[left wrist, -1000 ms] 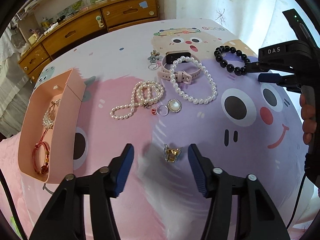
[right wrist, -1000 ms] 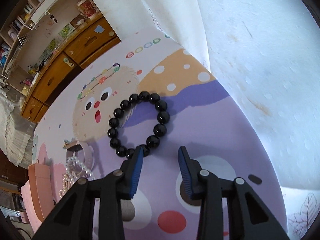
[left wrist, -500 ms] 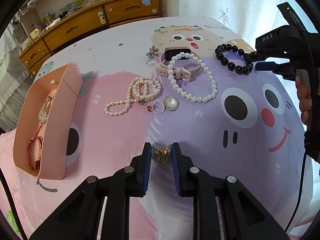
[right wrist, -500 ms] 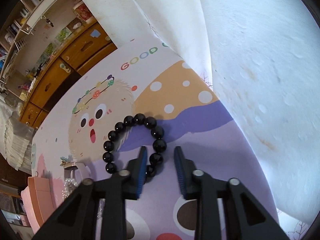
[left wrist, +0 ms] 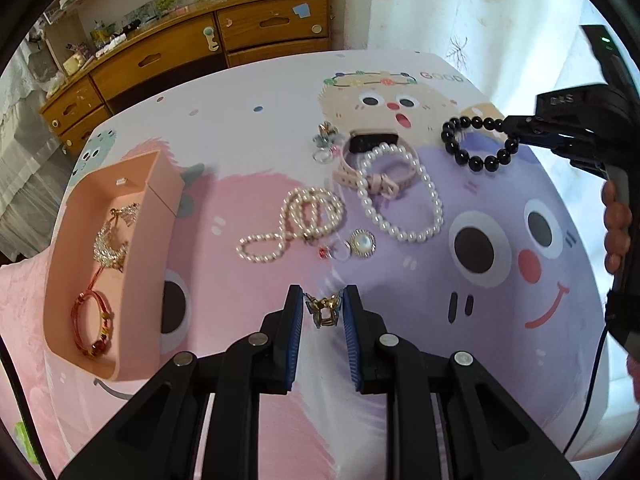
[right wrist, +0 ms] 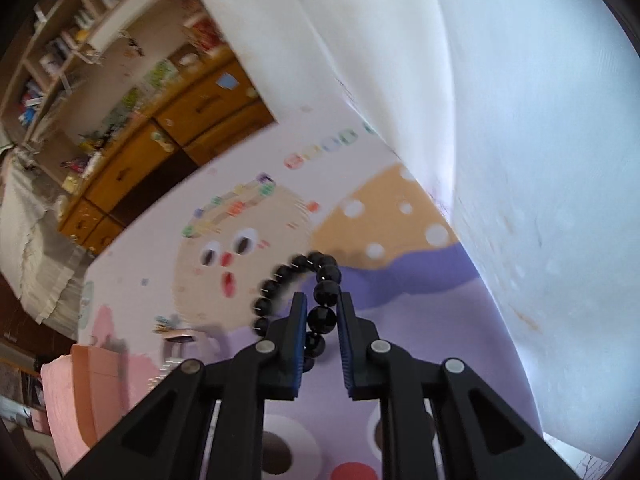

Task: Organize jewelry
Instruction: 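Grasp and lift the black bead bracelet with the right tool while the left tool grasps the gold charm, then lower the black bracelet and gold charm into the pink box and open both tools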

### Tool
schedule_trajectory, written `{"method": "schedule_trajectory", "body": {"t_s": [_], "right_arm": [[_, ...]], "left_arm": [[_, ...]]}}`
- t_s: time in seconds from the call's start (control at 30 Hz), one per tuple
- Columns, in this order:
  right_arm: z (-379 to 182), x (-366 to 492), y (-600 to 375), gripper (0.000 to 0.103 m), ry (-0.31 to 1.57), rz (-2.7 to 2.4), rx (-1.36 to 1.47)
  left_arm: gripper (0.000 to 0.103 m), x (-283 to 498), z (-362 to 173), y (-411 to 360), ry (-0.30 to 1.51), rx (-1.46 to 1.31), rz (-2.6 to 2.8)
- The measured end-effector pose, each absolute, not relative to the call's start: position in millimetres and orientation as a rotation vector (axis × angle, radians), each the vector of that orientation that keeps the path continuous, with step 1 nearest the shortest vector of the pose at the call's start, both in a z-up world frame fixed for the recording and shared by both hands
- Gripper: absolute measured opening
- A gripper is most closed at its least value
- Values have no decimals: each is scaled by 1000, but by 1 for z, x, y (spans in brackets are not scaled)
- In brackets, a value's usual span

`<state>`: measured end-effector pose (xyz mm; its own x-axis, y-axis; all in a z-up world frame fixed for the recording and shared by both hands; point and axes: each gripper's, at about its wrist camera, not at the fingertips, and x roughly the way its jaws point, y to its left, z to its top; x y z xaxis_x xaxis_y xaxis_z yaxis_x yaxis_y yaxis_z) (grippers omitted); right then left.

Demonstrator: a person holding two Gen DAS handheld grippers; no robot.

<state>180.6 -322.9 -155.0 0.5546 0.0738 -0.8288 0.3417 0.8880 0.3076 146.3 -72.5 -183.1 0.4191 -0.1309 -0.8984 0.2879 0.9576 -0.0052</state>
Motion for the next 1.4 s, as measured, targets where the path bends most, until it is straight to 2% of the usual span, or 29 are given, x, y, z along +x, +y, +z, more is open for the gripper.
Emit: {"method": "schedule_trajectory", "body": {"t_s": [0.43, 0.73, 1.03, 1.3, 1.33, 1.4], "right_arm": [[-61, 176, -261, 15, 726, 30, 347], [-20, 178, -181, 15, 629, 226, 273], [-17, 182, -95, 15, 626, 407, 243], [-39, 192, -27, 15, 710, 491, 240], [-44, 194, -19, 15, 735, 499, 238], [-54, 197, -7, 15, 789, 513, 241]], "left_arm": [[18, 174, -128, -8, 1036, 49, -174], [18, 170, -97, 59, 956, -1, -127], [18, 166, -107, 127, 953, -86, -124], [18, 170, -134, 165, 995, -150, -186], [19, 171, -139, 169, 1007, -153, -197], [27, 173, -144, 172, 1031, -160, -216]]}}
